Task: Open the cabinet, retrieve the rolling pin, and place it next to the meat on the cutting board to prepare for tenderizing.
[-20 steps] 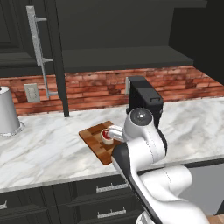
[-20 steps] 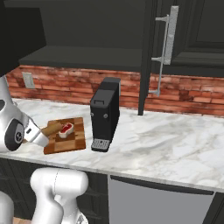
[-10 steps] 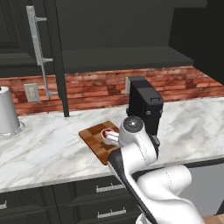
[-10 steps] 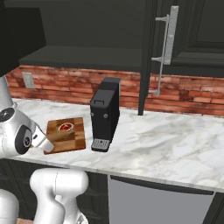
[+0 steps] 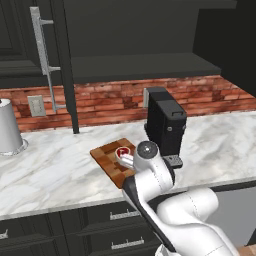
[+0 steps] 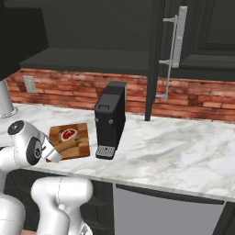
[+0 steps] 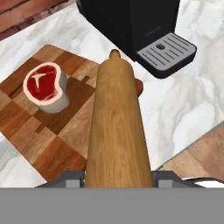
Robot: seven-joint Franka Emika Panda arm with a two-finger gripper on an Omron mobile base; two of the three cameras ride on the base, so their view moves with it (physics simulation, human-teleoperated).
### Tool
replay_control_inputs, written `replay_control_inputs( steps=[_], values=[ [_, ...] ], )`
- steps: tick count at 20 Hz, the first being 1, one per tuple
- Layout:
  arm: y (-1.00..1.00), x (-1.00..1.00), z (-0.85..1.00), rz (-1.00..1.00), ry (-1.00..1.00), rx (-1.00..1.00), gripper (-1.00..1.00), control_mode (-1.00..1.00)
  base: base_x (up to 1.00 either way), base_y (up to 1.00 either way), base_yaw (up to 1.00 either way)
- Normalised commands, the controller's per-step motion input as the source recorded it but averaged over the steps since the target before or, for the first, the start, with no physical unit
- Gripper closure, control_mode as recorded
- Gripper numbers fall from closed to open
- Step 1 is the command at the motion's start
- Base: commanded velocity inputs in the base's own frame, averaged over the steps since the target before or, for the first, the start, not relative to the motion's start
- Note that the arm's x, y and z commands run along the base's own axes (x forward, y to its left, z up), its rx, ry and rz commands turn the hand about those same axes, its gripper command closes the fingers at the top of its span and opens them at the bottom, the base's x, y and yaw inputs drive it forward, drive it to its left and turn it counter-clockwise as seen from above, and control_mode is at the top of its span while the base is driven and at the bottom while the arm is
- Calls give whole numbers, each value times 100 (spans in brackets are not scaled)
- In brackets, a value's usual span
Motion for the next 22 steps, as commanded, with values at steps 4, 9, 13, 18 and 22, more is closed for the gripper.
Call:
replay_control_inputs(
  steps=[4, 9, 13, 18, 22],
  values=[
    [2, 31, -28, -1, 0, 0, 100, -100, 0, 0, 0],
    [8, 29, -14, 0, 0, 0, 100, -100, 0, 0, 0],
    [7, 27, -11, 0, 2, 0, 100, -100, 0, 0, 0],
    [2, 32, -25, 1, 4, 0, -100, -100, 0, 0, 0],
    [0, 24, -7, 2, 1, 0, -100, -100, 0, 0, 0]
  ],
)
